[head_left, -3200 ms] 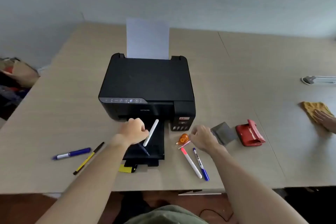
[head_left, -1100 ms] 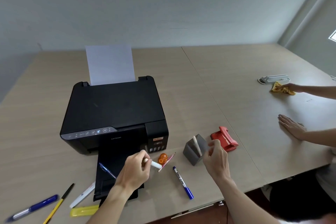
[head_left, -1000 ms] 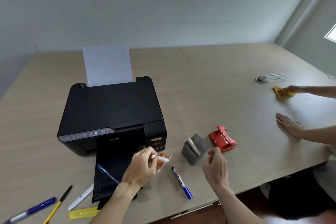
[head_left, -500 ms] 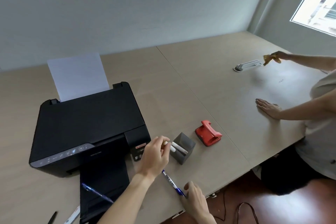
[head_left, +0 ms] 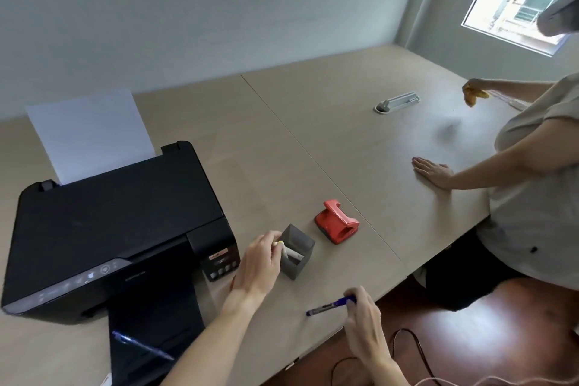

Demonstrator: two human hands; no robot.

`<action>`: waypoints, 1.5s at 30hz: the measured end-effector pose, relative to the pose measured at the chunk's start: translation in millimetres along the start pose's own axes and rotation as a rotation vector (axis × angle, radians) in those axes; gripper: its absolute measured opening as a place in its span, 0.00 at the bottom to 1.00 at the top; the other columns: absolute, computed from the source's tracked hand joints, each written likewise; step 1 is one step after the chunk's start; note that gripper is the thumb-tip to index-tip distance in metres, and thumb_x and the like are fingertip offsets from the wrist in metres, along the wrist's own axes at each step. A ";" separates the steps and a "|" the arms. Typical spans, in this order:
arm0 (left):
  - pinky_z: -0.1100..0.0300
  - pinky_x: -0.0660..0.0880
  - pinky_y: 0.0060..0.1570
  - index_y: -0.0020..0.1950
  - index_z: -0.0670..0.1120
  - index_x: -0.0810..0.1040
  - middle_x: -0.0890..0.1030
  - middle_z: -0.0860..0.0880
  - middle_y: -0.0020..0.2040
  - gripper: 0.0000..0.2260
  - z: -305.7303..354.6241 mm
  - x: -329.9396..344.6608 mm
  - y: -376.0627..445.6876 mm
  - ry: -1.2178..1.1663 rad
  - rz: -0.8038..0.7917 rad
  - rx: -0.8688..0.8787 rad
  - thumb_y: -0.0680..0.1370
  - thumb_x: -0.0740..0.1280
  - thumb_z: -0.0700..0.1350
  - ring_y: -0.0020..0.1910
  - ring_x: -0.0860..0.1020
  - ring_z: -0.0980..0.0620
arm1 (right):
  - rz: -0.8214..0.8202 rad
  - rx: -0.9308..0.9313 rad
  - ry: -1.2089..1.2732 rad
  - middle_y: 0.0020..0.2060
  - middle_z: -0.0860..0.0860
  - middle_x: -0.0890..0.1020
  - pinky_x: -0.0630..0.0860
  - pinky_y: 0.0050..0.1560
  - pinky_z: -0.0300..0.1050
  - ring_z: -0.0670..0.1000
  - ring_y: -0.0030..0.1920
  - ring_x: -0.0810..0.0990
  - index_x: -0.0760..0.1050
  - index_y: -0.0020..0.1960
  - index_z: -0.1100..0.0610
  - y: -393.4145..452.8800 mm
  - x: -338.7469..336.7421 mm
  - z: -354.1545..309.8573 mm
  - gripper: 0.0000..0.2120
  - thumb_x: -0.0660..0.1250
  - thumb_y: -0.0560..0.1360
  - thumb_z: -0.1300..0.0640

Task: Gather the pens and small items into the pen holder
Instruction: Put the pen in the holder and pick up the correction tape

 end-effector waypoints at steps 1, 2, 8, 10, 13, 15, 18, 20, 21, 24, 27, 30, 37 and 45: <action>0.58 0.76 0.48 0.59 0.48 0.79 0.83 0.49 0.49 0.09 -1.5 -0.2 -2.2 -0.005 0.000 -0.003 0.81 0.62 0.44 0.48 0.80 0.49 | 0.059 -0.020 0.012 0.41 0.45 0.78 0.66 0.43 0.35 0.46 0.43 0.75 0.71 0.45 0.50 7.6 -8.2 -1.2 0.13 0.61 0.76 0.68; 0.58 0.76 0.47 0.58 0.48 0.79 0.83 0.49 0.48 0.09 -3.6 -1.1 -5.0 -0.010 0.001 -0.003 0.81 0.62 0.43 0.46 0.81 0.49 | 0.108 -0.031 0.031 0.41 0.45 0.78 0.66 0.44 0.34 0.46 0.43 0.75 0.71 0.46 0.49 16.1 -15.7 -4.4 0.13 0.61 0.76 0.68; 0.50 0.77 0.41 0.44 0.49 0.76 0.80 0.50 0.41 0.08 -31.4 -11.2 -35.8 0.115 -0.099 -0.120 0.81 0.60 0.45 0.41 0.79 0.48 | 0.319 -0.149 0.163 0.37 0.47 0.77 0.62 0.37 0.34 0.43 0.39 0.74 0.69 0.46 0.48 64.0 -39.9 -48.8 0.11 0.56 0.75 0.64; 0.50 0.77 0.44 0.41 0.48 0.75 0.79 0.49 0.42 0.10 -44.3 -15.4 -47.2 0.198 -0.128 -0.158 0.81 0.60 0.45 0.42 0.79 0.46 | 0.339 -0.195 0.191 0.36 0.45 0.76 0.65 0.38 0.29 0.40 0.39 0.74 0.68 0.44 0.47 73.5 -38.8 -66.4 0.10 0.54 0.74 0.62; 0.56 0.74 0.54 0.53 0.49 0.80 0.77 0.49 0.52 0.08 -62.1 -21.8 -64.9 0.447 -0.203 -0.201 0.81 0.61 0.45 0.51 0.78 0.48 | 0.293 -0.236 0.185 0.36 0.46 0.76 0.66 0.40 0.27 0.39 0.41 0.74 0.68 0.44 0.49 83.7 -27.0 -83.5 0.11 0.54 0.74 0.64; 0.56 0.70 0.60 0.57 0.51 0.79 0.74 0.50 0.57 0.09 -72.8 -24.9 -74.2 0.540 -0.265 -0.216 0.80 0.62 0.46 0.57 0.75 0.49 | 0.216 -0.231 0.155 0.38 0.49 0.76 0.66 0.39 0.30 0.42 0.41 0.73 0.68 0.44 0.51 88.4 -14.2 -87.5 0.12 0.56 0.76 0.67; 0.52 0.66 0.66 0.63 0.52 0.77 0.70 0.48 0.65 0.12 -84.4 -27.3 -81.2 0.579 -0.356 -0.247 0.80 0.61 0.47 0.65 0.69 0.46 | 0.094 -0.238 0.054 0.42 0.50 0.77 0.66 0.39 0.36 0.49 0.42 0.73 0.71 0.47 0.53 89.5 4.7 -85.5 0.10 0.57 0.78 0.67; 0.50 0.64 0.69 0.67 0.52 0.74 0.68 0.47 0.69 0.15 -87.7 -26.8 -83.3 0.603 -0.427 -0.253 0.80 0.60 0.47 0.68 0.67 0.45 | 0.042 -0.262 0.003 0.45 0.50 0.79 0.68 0.42 0.42 0.51 0.44 0.75 0.73 0.51 0.55 86.6 13.1 -81.9 0.09 0.57 0.79 0.66; 0.49 0.63 0.70 0.69 0.52 0.73 0.68 0.46 0.70 0.17 -88.6 -26.5 -83.6 0.616 -0.457 -0.252 0.80 0.60 0.47 0.69 0.66 0.44 | 0.024 -0.267 -0.011 0.45 0.51 0.79 0.68 0.43 0.43 0.52 0.44 0.76 0.73 0.52 0.55 85.0 15.9 -80.3 0.10 0.57 0.79 0.66; 0.48 0.61 0.71 0.72 0.50 0.71 0.69 0.46 0.70 0.19 -89.7 -24.5 -82.6 0.664 -0.510 -0.237 0.81 0.59 0.46 0.69 0.65 0.43 | -0.023 -0.243 -0.022 0.45 0.51 0.80 0.68 0.42 0.43 0.52 0.42 0.76 0.74 0.54 0.53 81.4 20.6 -76.9 0.11 0.57 0.79 0.66; 0.47 0.61 0.70 0.71 0.46 0.71 0.72 0.46 0.69 0.18 -88.6 -21.9 -80.1 0.709 -0.547 -0.235 0.81 0.59 0.46 0.69 0.67 0.43 | -0.082 -0.186 0.022 0.48 0.49 0.80 0.69 0.46 0.43 0.50 0.46 0.77 0.74 0.61 0.52 80.2 20.0 -81.7 0.15 0.57 0.80 0.65; 0.47 0.63 0.69 0.69 0.46 0.72 0.72 0.46 0.67 0.17 -87.4 -19.4 -77.5 0.691 -0.563 -0.248 0.81 0.59 0.45 0.68 0.67 0.43 | -0.077 -0.133 0.033 0.49 0.54 0.81 0.70 0.47 0.44 0.54 0.49 0.78 0.73 0.64 0.54 78.4 17.0 -90.8 0.19 0.55 0.78 0.68; 0.44 0.61 0.70 0.68 0.47 0.72 0.70 0.46 0.70 0.16 -86.9 -18.8 -70.7 0.630 -0.623 -0.247 0.80 0.60 0.46 0.70 0.66 0.41 | -0.207 0.148 -0.184 0.42 0.57 0.80 0.76 0.40 0.50 0.60 0.42 0.77 0.76 0.39 0.59 42.6 21.9 -88.0 0.09 0.57 0.66 0.65; 0.49 0.67 0.65 0.62 0.43 0.76 0.77 0.43 0.62 0.14 -93.2 -22.3 -86.0 0.633 -0.503 -0.183 0.79 0.57 0.37 0.63 0.73 0.42 | -0.605 -0.073 -0.390 0.56 0.59 0.77 0.77 0.52 0.53 0.62 0.53 0.78 0.74 0.57 0.59 -1.5 80.1 -90.2 0.16 0.56 0.71 0.66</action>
Point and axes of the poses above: each hand's wrist, its own y-axis towards the middle knuckle, its own x-axis out of the palm, z = x × y, the point moved 1 cm from there along y, towards the middle knuckle
